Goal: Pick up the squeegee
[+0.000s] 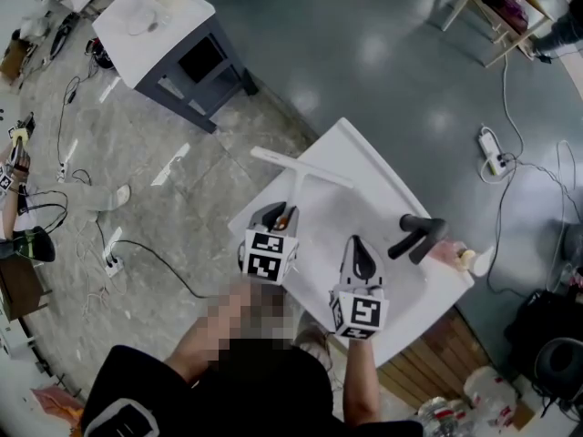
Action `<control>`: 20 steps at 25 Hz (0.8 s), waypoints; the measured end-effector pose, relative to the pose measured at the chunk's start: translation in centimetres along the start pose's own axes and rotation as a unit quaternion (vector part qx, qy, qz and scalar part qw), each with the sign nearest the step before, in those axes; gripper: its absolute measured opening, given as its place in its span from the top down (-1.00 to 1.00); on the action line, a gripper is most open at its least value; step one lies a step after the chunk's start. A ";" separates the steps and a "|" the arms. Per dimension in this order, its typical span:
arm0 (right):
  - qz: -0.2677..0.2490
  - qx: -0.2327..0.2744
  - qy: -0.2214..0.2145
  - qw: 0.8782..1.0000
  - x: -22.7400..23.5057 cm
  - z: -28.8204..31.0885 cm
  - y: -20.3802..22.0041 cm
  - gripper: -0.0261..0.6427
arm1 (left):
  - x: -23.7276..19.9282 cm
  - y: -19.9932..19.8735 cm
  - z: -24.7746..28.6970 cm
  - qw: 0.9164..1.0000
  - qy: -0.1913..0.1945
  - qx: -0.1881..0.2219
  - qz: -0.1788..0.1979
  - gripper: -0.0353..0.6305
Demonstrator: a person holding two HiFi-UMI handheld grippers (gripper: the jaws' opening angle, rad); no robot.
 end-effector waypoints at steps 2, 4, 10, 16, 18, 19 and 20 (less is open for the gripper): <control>-0.004 0.005 0.000 1.000 0.1 -0.5 -0.2 0.93 | 0.4 -0.3 -0.7 1.000 0.000 0.009 0.000 0.66; -0.009 0.012 -0.003 1.000 0.0 -1.1 -0.5 0.93 | 0.6 -0.8 -1.6 1.000 0.000 0.020 0.001 0.66; -0.023 0.039 -0.006 0.999 0.2 -3.4 -2.8 0.93 | 2.3 -2.4 -4.6 0.998 -0.007 0.065 0.007 0.67; -0.038 0.073 -0.011 0.997 0.1 -6.7 -4.4 0.93 | 4.2 -2.9 -8.5 0.994 -0.022 0.105 0.017 0.69; -0.043 0.085 -0.012 0.995 0.0 -7.7 -4.6 0.93 | 4.7 -3.0 -9.8 0.992 -0.026 0.119 0.021 0.69; -0.045 0.091 -0.013 0.995 0.0 -8.2 -4.9 0.93 | 5.0 -3.1 -10.5 0.991 -0.028 0.125 0.023 0.69; -0.047 0.096 -0.013 0.994 -0.1 -8.8 -5.3 0.93 | 5.3 -3.2 -11.2 0.990 -0.030 0.133 0.025 0.69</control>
Point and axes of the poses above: the fingertips, and each gripper's own axes: z forward along the fingers, x to its right, y out of its underside, the point moved 8 cm from there along -z, backward along the fingers, and after that the axes turned 5 degrees about y, right-handed, at the moved point
